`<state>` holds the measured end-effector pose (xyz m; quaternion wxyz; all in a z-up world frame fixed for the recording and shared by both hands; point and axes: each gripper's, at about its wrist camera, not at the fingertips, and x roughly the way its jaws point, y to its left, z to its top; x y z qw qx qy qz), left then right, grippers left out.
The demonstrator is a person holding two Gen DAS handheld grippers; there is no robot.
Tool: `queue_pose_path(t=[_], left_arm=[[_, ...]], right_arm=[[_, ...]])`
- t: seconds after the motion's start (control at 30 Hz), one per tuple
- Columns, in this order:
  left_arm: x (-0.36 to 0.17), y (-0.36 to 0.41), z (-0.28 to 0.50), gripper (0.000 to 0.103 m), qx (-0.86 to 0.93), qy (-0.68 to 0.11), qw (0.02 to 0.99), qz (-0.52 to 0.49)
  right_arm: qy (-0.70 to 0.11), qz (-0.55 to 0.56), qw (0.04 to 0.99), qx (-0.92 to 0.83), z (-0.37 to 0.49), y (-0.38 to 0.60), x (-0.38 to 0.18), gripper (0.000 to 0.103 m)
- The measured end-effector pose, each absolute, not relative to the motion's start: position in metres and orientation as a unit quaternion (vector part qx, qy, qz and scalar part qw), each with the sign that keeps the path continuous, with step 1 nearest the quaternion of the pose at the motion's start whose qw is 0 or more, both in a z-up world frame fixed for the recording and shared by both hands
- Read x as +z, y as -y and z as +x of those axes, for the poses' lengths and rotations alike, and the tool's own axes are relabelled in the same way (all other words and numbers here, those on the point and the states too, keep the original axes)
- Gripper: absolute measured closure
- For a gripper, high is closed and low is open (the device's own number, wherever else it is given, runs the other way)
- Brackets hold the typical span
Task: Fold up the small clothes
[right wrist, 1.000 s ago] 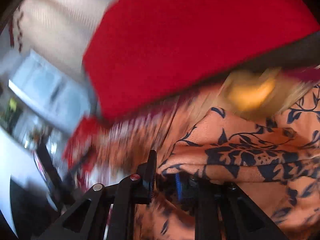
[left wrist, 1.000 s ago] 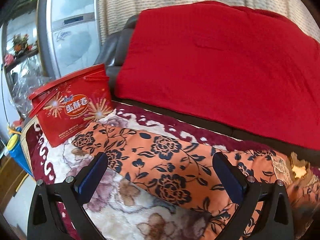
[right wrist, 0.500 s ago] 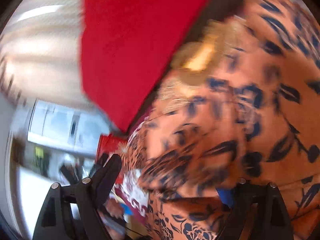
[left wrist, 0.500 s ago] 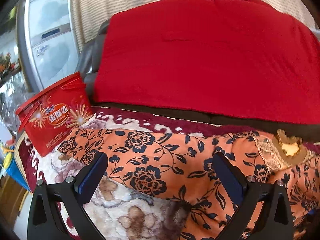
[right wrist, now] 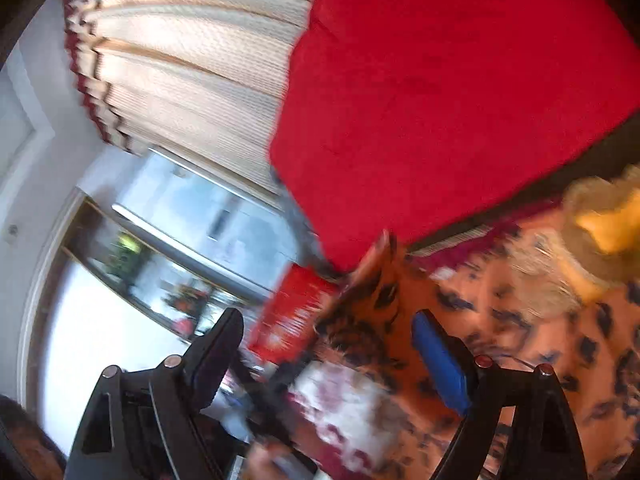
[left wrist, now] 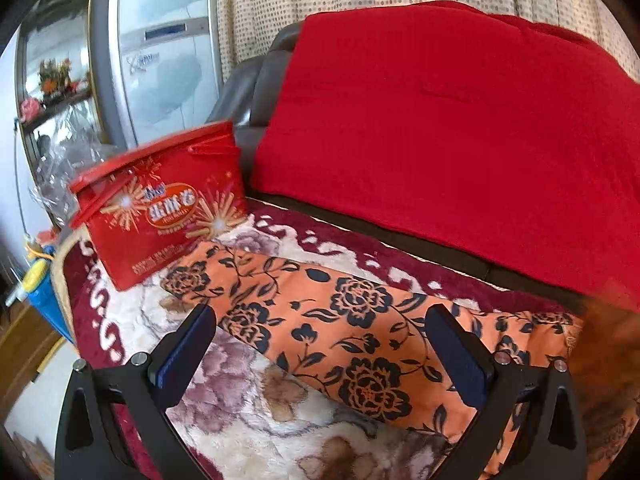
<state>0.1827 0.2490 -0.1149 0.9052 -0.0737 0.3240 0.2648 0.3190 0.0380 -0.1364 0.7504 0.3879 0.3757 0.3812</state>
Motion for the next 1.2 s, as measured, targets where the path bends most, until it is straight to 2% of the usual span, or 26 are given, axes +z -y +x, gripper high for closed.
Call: queue_pose_path(t=[0.13,0.23,0.47,0.6,0.8,0.9,1.07,1.13,1.2], left_arm=[[-0.118,-0.235,0.184,0.0,0.234,-0.33,0.912,-0.059],[-0.121,-0.226,0.186,0.0,0.203,-0.34,0.916,-0.061],[-0.143,-0.272,0.191,0.0,0.255,-0.39,0.877,-0.113],[-0.157,-0.331,0.177,0.0,0.304,-0.406,0.844,-0.174],[-0.193,-0.397,0.167,0.0,0.299,-0.434,0.799,-0.289],[-0.21,-0.427,0.166,0.0,0.27,-0.426,0.779,-0.373],[-0.222,-0.449,0.167,0.0,0.25,-0.392,0.77,-0.437],[-0.227,-0.454,0.173,0.005,0.228,-0.386,0.772,-0.452],[-0.231,-0.456,0.178,0.018,0.232,-0.389,0.773,-0.444]], right_arm=[[-0.415,0.383,0.779,0.272,0.297,0.025,-0.178,0.016],[-0.413,0.402,0.784,0.232,0.284,0.067,-0.194,0.016],[-0.416,0.387,0.795,0.211,0.279,0.094,-0.198,0.017],[-0.454,0.332,0.8,0.211,0.284,0.07,-0.205,0.017],[-0.476,0.337,0.781,0.221,0.275,0.059,-0.22,0.017],[-0.479,0.329,0.784,0.218,0.269,0.06,-0.22,0.017],[-0.48,0.328,0.783,0.222,0.267,0.052,-0.224,0.017],[-0.48,0.329,0.782,0.223,0.267,0.051,-0.224,0.017],[-0.48,0.331,0.781,0.224,0.266,0.053,-0.224,0.017]])
